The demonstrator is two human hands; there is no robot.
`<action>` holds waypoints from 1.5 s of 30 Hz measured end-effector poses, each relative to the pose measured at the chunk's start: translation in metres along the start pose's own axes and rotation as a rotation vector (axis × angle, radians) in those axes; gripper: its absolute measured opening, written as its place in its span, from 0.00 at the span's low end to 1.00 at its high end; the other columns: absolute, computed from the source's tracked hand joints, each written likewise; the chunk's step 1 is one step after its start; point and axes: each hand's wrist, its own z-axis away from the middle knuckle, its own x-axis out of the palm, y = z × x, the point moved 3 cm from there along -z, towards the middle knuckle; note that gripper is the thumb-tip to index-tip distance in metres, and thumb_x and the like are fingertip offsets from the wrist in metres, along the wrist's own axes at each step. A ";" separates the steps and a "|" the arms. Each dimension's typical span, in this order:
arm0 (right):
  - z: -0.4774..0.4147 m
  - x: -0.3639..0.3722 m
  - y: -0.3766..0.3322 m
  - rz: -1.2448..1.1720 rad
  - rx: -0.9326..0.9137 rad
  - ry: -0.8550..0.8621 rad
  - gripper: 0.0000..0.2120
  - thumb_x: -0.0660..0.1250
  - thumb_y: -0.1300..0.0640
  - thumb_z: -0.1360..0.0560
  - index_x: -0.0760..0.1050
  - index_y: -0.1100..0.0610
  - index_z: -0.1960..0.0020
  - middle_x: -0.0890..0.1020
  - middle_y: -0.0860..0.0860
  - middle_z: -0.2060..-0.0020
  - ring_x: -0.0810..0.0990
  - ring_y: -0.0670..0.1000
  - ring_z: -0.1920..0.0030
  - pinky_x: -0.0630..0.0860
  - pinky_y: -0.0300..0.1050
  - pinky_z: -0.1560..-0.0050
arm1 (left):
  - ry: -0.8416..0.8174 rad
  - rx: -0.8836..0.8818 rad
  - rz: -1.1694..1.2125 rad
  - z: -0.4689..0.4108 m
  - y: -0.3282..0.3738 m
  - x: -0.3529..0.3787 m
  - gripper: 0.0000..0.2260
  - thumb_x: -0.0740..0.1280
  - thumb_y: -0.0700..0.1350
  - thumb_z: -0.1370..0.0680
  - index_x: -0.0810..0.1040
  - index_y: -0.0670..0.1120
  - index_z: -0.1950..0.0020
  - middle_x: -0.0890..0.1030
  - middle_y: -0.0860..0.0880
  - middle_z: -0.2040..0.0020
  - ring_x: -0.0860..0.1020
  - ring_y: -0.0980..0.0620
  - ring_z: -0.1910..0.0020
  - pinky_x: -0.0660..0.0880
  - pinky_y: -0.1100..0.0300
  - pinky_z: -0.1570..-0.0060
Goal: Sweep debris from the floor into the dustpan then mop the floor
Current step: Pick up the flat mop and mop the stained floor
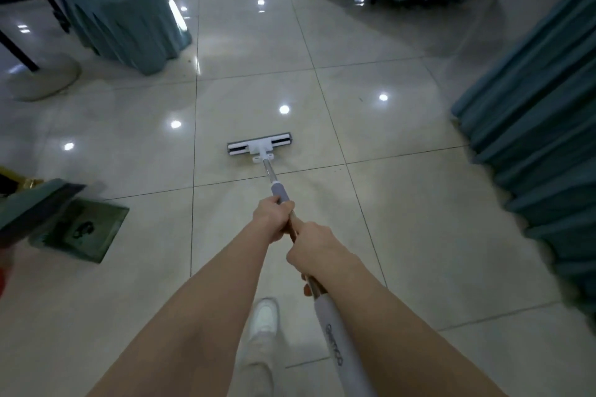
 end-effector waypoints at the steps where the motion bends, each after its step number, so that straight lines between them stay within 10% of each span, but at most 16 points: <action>1: 0.022 0.005 0.022 0.018 -0.009 -0.006 0.28 0.55 0.65 0.24 0.61 0.47 0.27 0.73 0.53 0.61 0.83 0.58 0.59 0.83 0.56 0.57 | 0.001 -0.018 0.041 0.023 -0.015 0.015 0.15 0.64 0.46 0.21 0.73 0.40 0.37 0.76 0.39 0.59 0.69 0.47 0.72 0.63 0.64 0.78; 9: 0.195 0.043 0.198 0.141 0.009 -0.028 0.36 0.57 0.59 0.24 0.46 0.25 0.30 0.77 0.53 0.58 0.78 0.53 0.62 0.76 0.47 0.62 | -0.003 -0.107 0.176 0.213 -0.124 0.150 0.25 0.63 0.47 0.22 0.64 0.51 0.25 0.80 0.41 0.45 0.80 0.39 0.51 0.80 0.48 0.51; 16: 0.267 0.024 0.262 0.004 0.163 -0.068 0.33 0.60 0.54 0.24 0.53 0.26 0.29 0.81 0.51 0.55 0.82 0.50 0.62 0.79 0.42 0.61 | -0.032 -0.206 0.258 0.298 -0.136 0.207 0.24 0.65 0.47 0.21 0.65 0.53 0.25 0.79 0.44 0.47 0.79 0.42 0.52 0.80 0.50 0.50; 23: 0.211 0.008 0.238 -0.491 0.192 -0.050 0.30 0.64 0.61 0.25 0.65 0.36 0.29 0.79 0.56 0.68 0.74 0.48 0.82 0.74 0.42 0.79 | 0.057 -0.152 0.204 0.232 -0.107 0.183 0.25 0.68 0.48 0.23 0.67 0.51 0.27 0.79 0.44 0.43 0.79 0.44 0.54 0.79 0.53 0.52; 31: 0.064 -0.013 0.152 -0.751 0.184 0.015 0.25 0.66 0.58 0.24 0.68 0.45 0.29 0.74 0.50 0.67 0.70 0.45 0.80 0.71 0.40 0.77 | 0.055 -0.049 -0.049 0.065 -0.028 0.126 0.26 0.67 0.49 0.23 0.65 0.51 0.25 0.81 0.41 0.46 0.81 0.41 0.55 0.77 0.54 0.62; 45: -0.040 -0.090 0.129 -0.885 0.274 0.100 0.14 0.64 0.59 0.22 0.74 0.53 0.37 0.72 0.56 0.70 0.68 0.49 0.82 0.70 0.39 0.80 | -0.037 0.005 -0.165 -0.053 0.066 0.162 0.27 0.65 0.49 0.22 0.61 0.50 0.24 0.81 0.40 0.44 0.81 0.38 0.51 0.79 0.45 0.48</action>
